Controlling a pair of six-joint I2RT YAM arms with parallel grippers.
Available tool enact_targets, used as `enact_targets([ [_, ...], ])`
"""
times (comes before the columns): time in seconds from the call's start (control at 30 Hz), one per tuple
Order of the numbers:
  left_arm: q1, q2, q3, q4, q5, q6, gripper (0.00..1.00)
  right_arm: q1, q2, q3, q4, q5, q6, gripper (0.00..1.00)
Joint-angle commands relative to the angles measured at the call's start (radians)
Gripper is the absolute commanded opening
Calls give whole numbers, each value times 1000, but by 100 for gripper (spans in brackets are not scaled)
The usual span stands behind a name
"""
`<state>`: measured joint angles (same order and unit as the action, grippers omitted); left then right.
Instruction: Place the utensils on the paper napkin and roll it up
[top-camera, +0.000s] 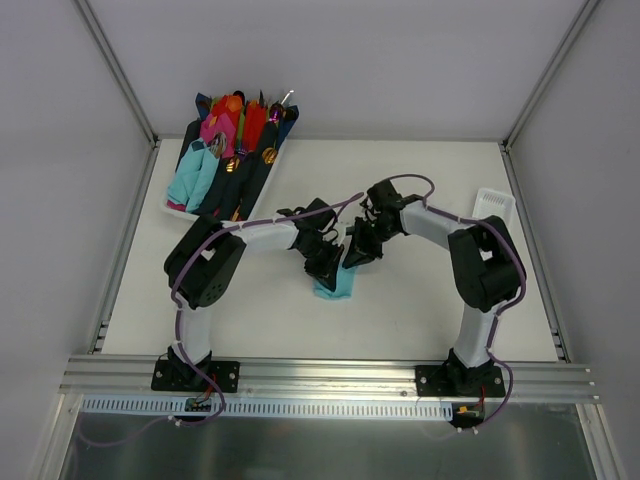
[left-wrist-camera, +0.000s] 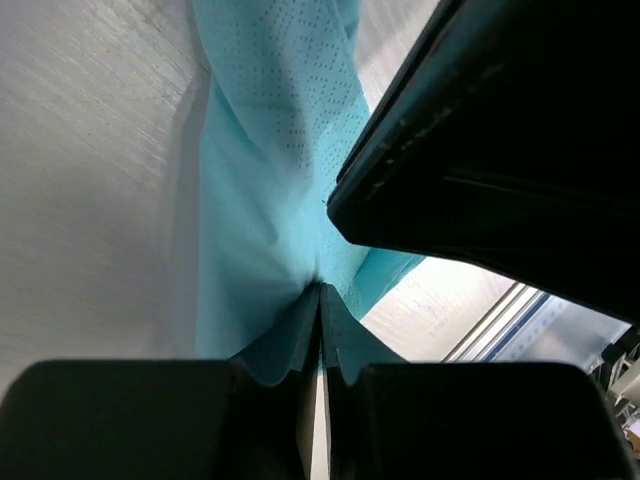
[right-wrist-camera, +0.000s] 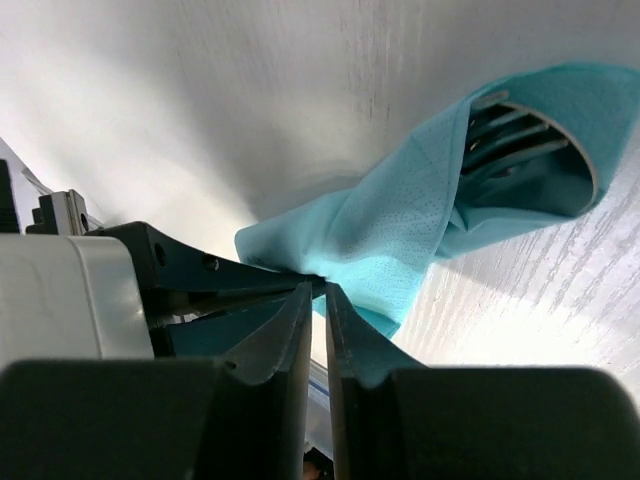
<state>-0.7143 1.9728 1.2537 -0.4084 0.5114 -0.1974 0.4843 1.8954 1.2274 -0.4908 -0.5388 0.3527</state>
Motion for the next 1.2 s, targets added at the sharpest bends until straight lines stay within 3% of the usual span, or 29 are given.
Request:
enact_targets([
  [0.0, -5, 63, -19, -17, -174, 41, 4, 37, -42, 18, 12, -44, 40, 14],
  [0.23, -5, 25, -17, -17, -125, 61, 8, 92, 40, -46, 55, -30, 60, 12],
  [0.33, -5, -21, -20, -18, -109, 84, 14, 92, 86, -58, 54, -13, 48, 11],
  [0.5, -5, -159, -60, -32, -122, 156, 34, 91, 116, -68, 55, 3, 48, 11],
  [0.63, -5, -270, -103, -50, -137, 249, 40, 89, 128, -65, 54, 8, 51, 11],
  [0.8, -4, -337, -109, -63, -122, 299, 38, 91, 140, -63, 55, 14, 57, 11],
  [1.17, -4, -282, -138, -64, -28, 266, 14, 85, 134, -62, 44, 19, 61, 10],
])
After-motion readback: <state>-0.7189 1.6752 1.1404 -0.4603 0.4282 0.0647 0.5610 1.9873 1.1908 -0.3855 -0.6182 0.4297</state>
